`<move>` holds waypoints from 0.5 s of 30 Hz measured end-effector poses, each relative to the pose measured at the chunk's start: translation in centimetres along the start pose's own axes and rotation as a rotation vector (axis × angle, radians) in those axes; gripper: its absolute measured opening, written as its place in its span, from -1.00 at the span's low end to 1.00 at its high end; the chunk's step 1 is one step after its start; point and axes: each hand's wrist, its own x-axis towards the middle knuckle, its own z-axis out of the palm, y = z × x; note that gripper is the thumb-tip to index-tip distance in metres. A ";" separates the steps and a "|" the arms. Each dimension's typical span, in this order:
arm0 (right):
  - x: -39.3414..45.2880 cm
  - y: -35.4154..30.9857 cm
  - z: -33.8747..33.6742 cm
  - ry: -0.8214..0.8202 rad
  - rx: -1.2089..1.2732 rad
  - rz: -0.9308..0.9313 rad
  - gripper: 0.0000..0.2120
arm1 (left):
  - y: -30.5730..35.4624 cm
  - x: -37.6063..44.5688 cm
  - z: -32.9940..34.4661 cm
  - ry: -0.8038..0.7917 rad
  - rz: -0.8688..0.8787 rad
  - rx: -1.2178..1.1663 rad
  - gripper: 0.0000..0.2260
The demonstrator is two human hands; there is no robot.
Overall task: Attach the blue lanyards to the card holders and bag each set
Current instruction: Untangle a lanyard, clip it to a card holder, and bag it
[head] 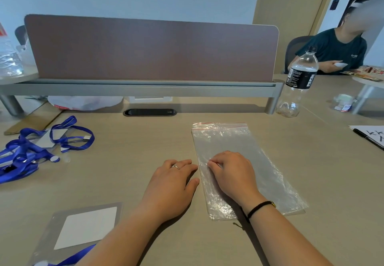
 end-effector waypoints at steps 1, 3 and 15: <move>0.0 0.0 -0.1 0.009 0.018 0.005 -0.78 | 0.0 0.0 0.0 -0.002 -0.001 -0.005 -0.58; -0.1 -0.2 -0.2 0.023 0.060 0.034 -0.80 | 0.0 0.1 0.0 -0.002 -0.003 -0.021 -0.58; -2.5 -3.4 -1.7 -0.005 0.387 -0.196 -0.82 | 0.9 0.2 -2.5 0.111 -0.300 -1.092 -0.79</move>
